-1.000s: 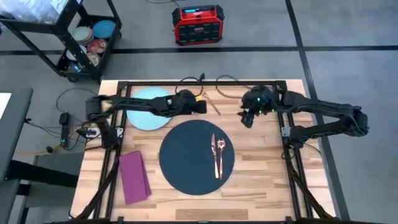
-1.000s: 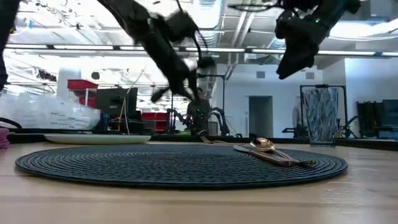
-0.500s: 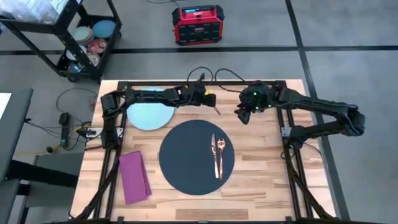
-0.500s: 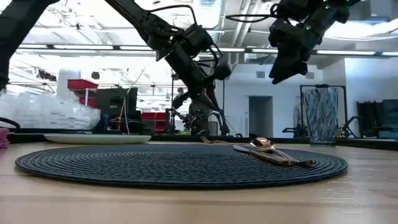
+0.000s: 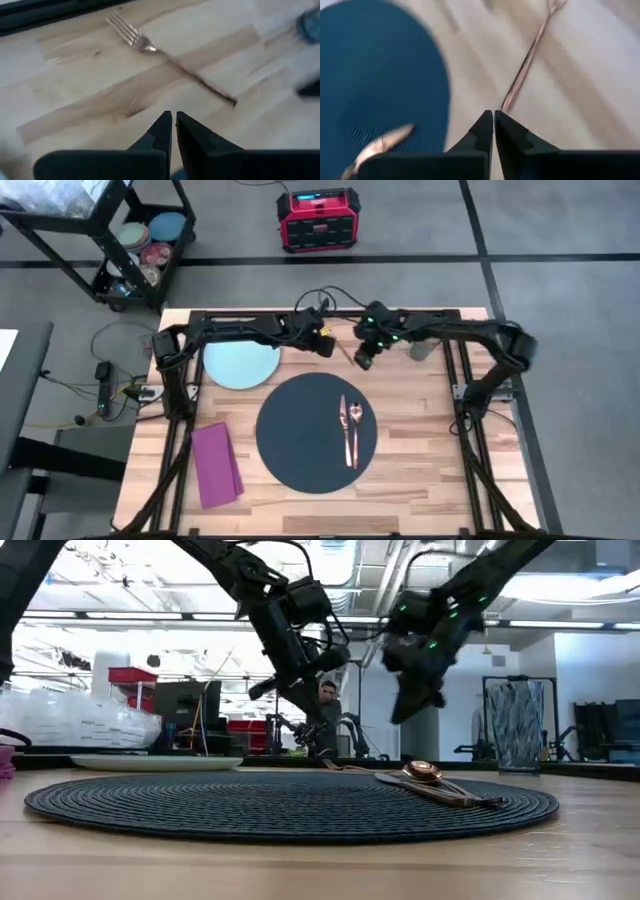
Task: Set table place
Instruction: Put the brown fork on top of the pink table napkin
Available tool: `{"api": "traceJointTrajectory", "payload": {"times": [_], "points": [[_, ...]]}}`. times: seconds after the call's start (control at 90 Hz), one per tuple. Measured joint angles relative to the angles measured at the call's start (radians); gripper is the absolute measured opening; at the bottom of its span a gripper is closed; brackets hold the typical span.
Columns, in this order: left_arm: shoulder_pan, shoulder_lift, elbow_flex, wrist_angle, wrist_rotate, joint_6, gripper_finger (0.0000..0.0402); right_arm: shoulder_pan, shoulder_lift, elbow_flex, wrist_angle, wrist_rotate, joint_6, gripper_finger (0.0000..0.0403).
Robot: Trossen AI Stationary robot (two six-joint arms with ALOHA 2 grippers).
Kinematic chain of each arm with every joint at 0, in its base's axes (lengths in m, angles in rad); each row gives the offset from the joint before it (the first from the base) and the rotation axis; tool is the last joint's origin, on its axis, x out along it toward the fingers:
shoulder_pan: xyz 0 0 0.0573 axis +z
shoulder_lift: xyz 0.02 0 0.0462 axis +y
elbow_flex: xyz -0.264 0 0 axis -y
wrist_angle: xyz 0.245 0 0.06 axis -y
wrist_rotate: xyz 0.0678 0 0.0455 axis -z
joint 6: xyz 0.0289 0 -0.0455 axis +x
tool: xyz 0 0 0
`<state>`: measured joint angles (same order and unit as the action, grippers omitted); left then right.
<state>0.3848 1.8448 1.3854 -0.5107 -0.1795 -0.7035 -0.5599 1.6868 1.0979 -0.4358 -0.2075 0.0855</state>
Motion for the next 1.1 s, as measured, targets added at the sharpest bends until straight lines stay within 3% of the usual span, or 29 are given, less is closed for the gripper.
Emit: {"api": "traceJointTrajectory", "payload": {"times": [0.267,0.567,0.678,0.778,1.0,1.1], "points": [[-0.059,-0.069,0.000,-0.226,0.000,0.005,0.0008,-0.057,0.244,0.186,-0.058,0.000,-0.036,0.0000],[-0.130,-0.156,0.000,-0.307,-0.076,-0.005,0.0008,-0.064,0.372,0.268,-0.066,-0.003,-0.044,0.0000],[-0.138,-0.160,0.000,-0.310,-0.100,-0.015,0.0008,-0.056,0.410,0.295,-0.063,-0.098,-0.051,0.0000],[-0.138,-0.160,0.000,-0.326,-0.105,-0.015,0.0008,-0.035,0.416,0.300,-0.062,-0.189,-0.051,0.0000],[-0.137,-0.160,0.000,-0.345,-0.158,-0.011,0.0008,-0.014,0.307,0.300,-0.049,-0.119,-0.070,0.0000],[-0.132,-0.160,0.000,-0.345,-0.177,-0.011,0.0008,-0.034,0.296,0.299,-0.027,-0.014,-0.071,0.0000]]}}
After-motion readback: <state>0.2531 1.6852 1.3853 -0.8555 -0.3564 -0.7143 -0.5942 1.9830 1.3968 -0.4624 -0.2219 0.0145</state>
